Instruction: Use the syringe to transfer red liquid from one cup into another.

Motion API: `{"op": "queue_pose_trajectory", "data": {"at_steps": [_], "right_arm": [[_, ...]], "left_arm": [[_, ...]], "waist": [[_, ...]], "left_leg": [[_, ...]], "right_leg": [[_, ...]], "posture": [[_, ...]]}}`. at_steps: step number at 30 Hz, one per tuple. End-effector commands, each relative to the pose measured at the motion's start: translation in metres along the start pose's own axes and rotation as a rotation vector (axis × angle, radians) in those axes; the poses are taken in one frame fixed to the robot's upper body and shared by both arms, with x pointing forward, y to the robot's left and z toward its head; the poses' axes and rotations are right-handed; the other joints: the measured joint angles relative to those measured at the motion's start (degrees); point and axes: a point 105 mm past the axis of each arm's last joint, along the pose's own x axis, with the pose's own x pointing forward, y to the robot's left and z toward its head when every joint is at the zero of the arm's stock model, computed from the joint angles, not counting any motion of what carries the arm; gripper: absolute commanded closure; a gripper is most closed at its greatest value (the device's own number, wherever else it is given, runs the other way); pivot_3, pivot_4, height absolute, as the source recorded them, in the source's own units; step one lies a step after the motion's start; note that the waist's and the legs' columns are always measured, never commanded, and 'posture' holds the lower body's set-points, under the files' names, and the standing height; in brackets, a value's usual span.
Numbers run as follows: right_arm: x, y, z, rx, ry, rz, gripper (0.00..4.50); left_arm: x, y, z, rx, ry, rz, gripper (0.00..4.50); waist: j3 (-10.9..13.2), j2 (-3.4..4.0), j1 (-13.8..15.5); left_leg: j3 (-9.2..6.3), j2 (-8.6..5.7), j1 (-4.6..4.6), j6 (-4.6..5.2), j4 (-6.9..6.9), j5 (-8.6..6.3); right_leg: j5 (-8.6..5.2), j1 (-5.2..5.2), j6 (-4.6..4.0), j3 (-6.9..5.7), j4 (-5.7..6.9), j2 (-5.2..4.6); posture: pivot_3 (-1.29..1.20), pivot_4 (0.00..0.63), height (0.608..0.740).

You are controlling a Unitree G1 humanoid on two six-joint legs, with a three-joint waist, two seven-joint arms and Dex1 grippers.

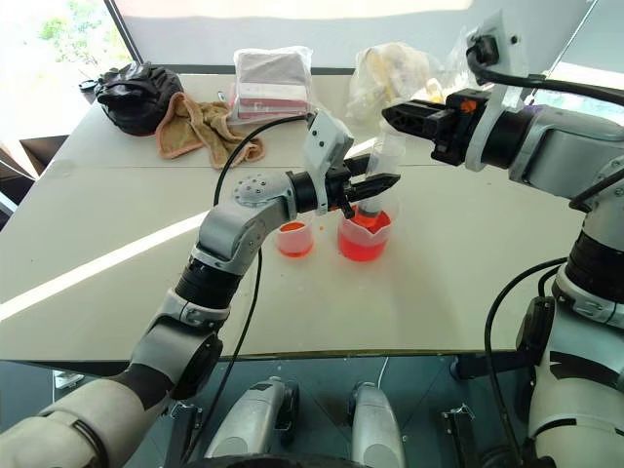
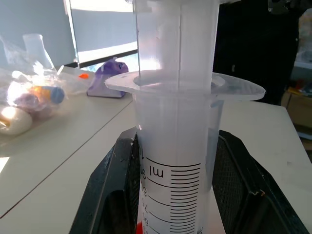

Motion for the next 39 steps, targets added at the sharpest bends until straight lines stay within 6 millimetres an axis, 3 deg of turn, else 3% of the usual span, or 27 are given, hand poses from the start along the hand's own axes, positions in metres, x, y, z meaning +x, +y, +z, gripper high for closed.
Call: {"op": "queue_pose_trajectory", "data": {"at_steps": [1, 3, 14, 18, 22, 25, 31, 34, 39], "right_arm": [[-0.007, 0.008, 0.017, -0.055, -0.069, 0.014, 1.9], [-0.007, 0.005, 0.014, -0.06, -0.053, -0.006, 0.97], [-0.02, -0.004, 0.03, 0.003, -0.151, -0.012, 0.97], [-0.027, 0.001, 0.043, 0.076, -0.256, 0.05, 0.97], [-0.025, 0.0, 0.043, 0.108, -0.271, 0.042, 0.97], [-0.021, 0.001, 0.041, 0.115, -0.269, 0.049, 0.97], [-0.013, 0.002, 0.036, 0.133, -0.26, 0.062, 0.97], [-0.002, 0.007, 0.031, 0.143, -0.242, 0.093, 0.97], [0.006, 0.01, 0.026, 0.148, -0.216, 0.116, 0.97]], "left_arm": [[0.003, -0.002, 0.015, 0.017, -0.039, -0.017, 3.02], [0.003, -0.001, 0.017, 0.024, -0.044, -0.013, 3.02], [0.001, 0.006, 0.036, 0.036, -0.1, 0.006, 3.02], [-0.004, 0.013, 0.069, 0.016, -0.181, 0.025, 3.02], [-0.019, 0.02, 0.104, -0.007, -0.268, 0.048, 3.02], [-0.03, 0.024, 0.116, -0.012, -0.3, 0.063, 3.02], [-0.05, 0.035, 0.112, -0.012, -0.305, 0.11, 3.02], [-0.081, 0.041, 0.1, 0.049, -0.269, 0.153, 3.02], [-0.106, 0.045, 0.083, 0.071, -0.202, 0.196, 3.02]], "waist": [[0.0, 0.0, -0.05], [0.0, 0.0, -0.04], [0.0, 0.0, 0.0], [0.01, 0.0, -0.02], [0.01, 0.01, -0.06], [0.0, 0.01, -0.13], [0.0, 0.01, -0.1], [0.0, 0.05, -0.88], [0.01, 0.06, -1.43]], "left_leg": [[0.0, 0.0, 0.0, 0.0, 0.0, 0.0], [0.0, 0.0, 0.0, 0.0, 0.0, 0.0], [0.0, 0.0, 0.0, 0.01, 0.0, -0.01], [0.0, 0.0, -0.01, 0.01, 0.0, 0.0], [0.0, 0.02, -0.01, 0.04, 0.0, -0.03], [0.0, 0.02, -0.01, 0.06, 0.0, -0.04], [0.03, 0.02, 0.01, 0.07, 0.0, -0.03], [0.06, 0.03, 0.07, 0.07, -0.01, -0.04], [0.06, 0.06, 0.07, 0.09, -0.02, -0.05]], "right_leg": [[0.0, 0.0, 0.01, 0.0, 0.0, 0.0], [0.0, -0.01, 0.01, 0.0, 0.01, 0.0], [-0.03, -0.01, -0.05, 0.01, 0.0, -0.03], [-0.02, -0.01, -0.04, 0.01, 0.0, -0.03], [0.01, -0.02, 0.02, 0.0, 0.0, -0.02], [0.01, -0.01, 0.02, 0.0, 0.0, -0.01], [0.01, 0.0, 0.03, 0.0, 0.03, 0.04], [0.01, 0.02, 0.03, 0.03, 0.02, 0.06], [0.01, 0.0, 0.03, 0.03, 0.07, 0.07]], "posture": [[0.0, 0.15, 0.74], [0.0, 0.15, 0.74], [0.0, 0.15, 0.74], [0.0, 0.15, 0.74], [0.0, 0.15, 0.74], [0.0, 0.15, 0.74], [0.0, 0.15, 0.74], [0.0, 0.15, 0.74], [0.0, 0.15, 0.74]]}}
